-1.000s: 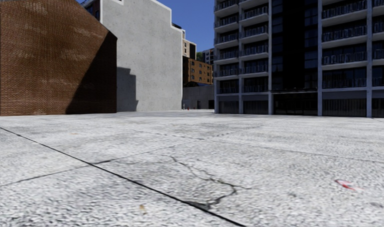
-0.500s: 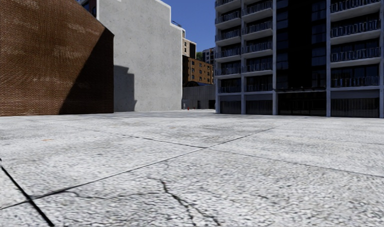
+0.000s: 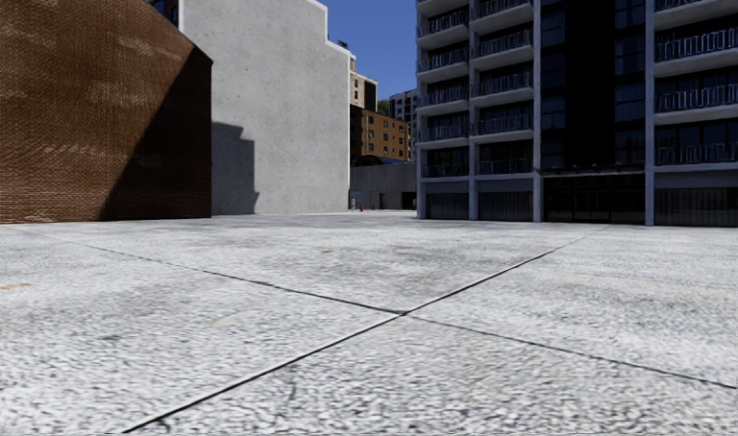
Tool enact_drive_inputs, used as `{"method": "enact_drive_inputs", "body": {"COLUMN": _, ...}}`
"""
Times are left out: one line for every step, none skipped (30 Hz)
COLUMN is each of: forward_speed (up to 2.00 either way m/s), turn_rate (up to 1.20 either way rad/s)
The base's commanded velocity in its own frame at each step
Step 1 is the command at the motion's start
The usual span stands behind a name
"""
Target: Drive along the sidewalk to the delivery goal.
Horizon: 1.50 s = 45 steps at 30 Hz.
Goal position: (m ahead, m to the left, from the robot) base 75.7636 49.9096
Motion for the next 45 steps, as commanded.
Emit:
{"method": "enact_drive_inputs", "body": {"forward_speed": 2.0, "turn_rate": 0.0}}
{"method": "enact_drive_inputs", "body": {"forward_speed": 2.0, "turn_rate": 0.0}}
{"method": "enact_drive_inputs", "body": {"forward_speed": 2.0, "turn_rate": 0.0}}
{"method": "enact_drive_inputs", "body": {"forward_speed": 2.0, "turn_rate": 0.0}}
{"method": "enact_drive_inputs", "body": {"forward_speed": 2.0, "turn_rate": 0.0}}
{"method": "enact_drive_inputs", "body": {"forward_speed": 2.0, "turn_rate": 0.0}}
{"method": "enact_drive_inputs", "body": {"forward_speed": 2.0, "turn_rate": 0.0}}
{"method": "enact_drive_inputs", "body": {"forward_speed": 2.0, "turn_rate": 0.0}}
{"method": "enact_drive_inputs", "body": {"forward_speed": 2.0, "turn_rate": 0.0}}
{"method": "enact_drive_inputs", "body": {"forward_speed": 2.0, "turn_rate": 0.0}}
{"method": "enact_drive_inputs", "body": {"forward_speed": 2.0, "turn_rate": 0.0}}
{"method": "enact_drive_inputs", "body": {"forward_speed": 2.0, "turn_rate": 0.0}}
{"method": "enact_drive_inputs", "body": {"forward_speed": 2.0, "turn_rate": 0.0}}
{"method": "enact_drive_inputs", "body": {"forward_speed": 2.0, "turn_rate": 0.0}}
{"method": "enact_drive_inputs", "body": {"forward_speed": 2.0, "turn_rate": 0.0}}
{"method": "enact_drive_inputs", "body": {"forward_speed": 2.0, "turn_rate": 0.0}}
{"method": "enact_drive_inputs", "body": {"forward_speed": 2.0, "turn_rate": 0.0}}
{"method": "enact_drive_inputs", "body": {"forward_speed": 2.0, "turn_rate": 0.0}}
{"method": "enact_drive_inputs", "body": {"forward_speed": 2.0, "turn_rate": 0.0}}
{"method": "enact_drive_inputs", "body": {"forward_speed": 2.0, "turn_rate": 0.0}}
{"method": "enact_drive_inputs", "body": {"forward_speed": 2.0, "turn_rate": 0.0}}
{"method": "enact_drive_inputs", "body": {"forward_speed": 2.0, "turn_rate": 0.0}}
{"method": "enact_drive_inputs", "body": {"forward_speed": 2.0, "turn_rate": 0.0}}
{"method": "enact_drive_inputs", "body": {"forward_speed": 2.0, "turn_rate": 0.0}}
{"method": "enact_drive_inputs", "body": {"forward_speed": 2.0, "turn_rate": 0.0}}
{"method": "enact_drive_inputs", "body": {"forward_speed": 2.0, "turn_rate": 0.0}}
{"method": "enact_drive_inputs", "body": {"forward_speed": 2.0, "turn_rate": 0.0}}
{"method": "enact_drive_inputs", "body": {"forward_speed": 2.0, "turn_rate": 0.0}}
{"method": "enact_drive_inputs", "body": {"forward_speed": 2.0, "turn_rate": 0.0}}
{"method": "enact_drive_inputs", "body": {"forward_speed": 2.0, "turn_rate": 0.0}}
{"method": "enact_drive_inputs", "body": {"forward_speed": 2.0, "turn_rate": 0.0}}
{"method": "enact_drive_inputs", "body": {"forward_speed": 2.0, "turn_rate": 0.0}}
{"method": "enact_drive_inputs", "body": {"forward_speed": 2.0, "turn_rate": 0.0}}
{"method": "enact_drive_inputs", "body": {"forward_speed": 2.0, "turn_rate": 0.0}}
{"method": "enact_drive_inputs", "body": {"forward_speed": 2.0, "turn_rate": 0.0}}
{"method": "enact_drive_inputs", "body": {"forward_speed": 2.0, "turn_rate": 0.0}}
{"method": "enact_drive_inputs", "body": {"forward_speed": 2.0, "turn_rate": 0.0}}
{"method": "enact_drive_inputs", "body": {"forward_speed": 2.0, "turn_rate": 0.0}}
{"method": "enact_drive_inputs", "body": {"forward_speed": 2.0, "turn_rate": 0.0}}
{"method": "enact_drive_inputs", "body": {"forward_speed": 2.0, "turn_rate": 0.0}}
{"method": "enact_drive_inputs", "body": {"forward_speed": 2.0, "turn_rate": 0.0}}
{"method": "enact_drive_inputs", "body": {"forward_speed": 2.0, "turn_rate": 0.0}}
{"method": "enact_drive_inputs", "body": {"forward_speed": 2.0, "turn_rate": 0.0}}
{"method": "enact_drive_inputs", "body": {"forward_speed": 2.0, "turn_rate": 0.0}}
{"method": "enact_drive_inputs", "body": {"forward_speed": 2.0, "turn_rate": 0.0}}
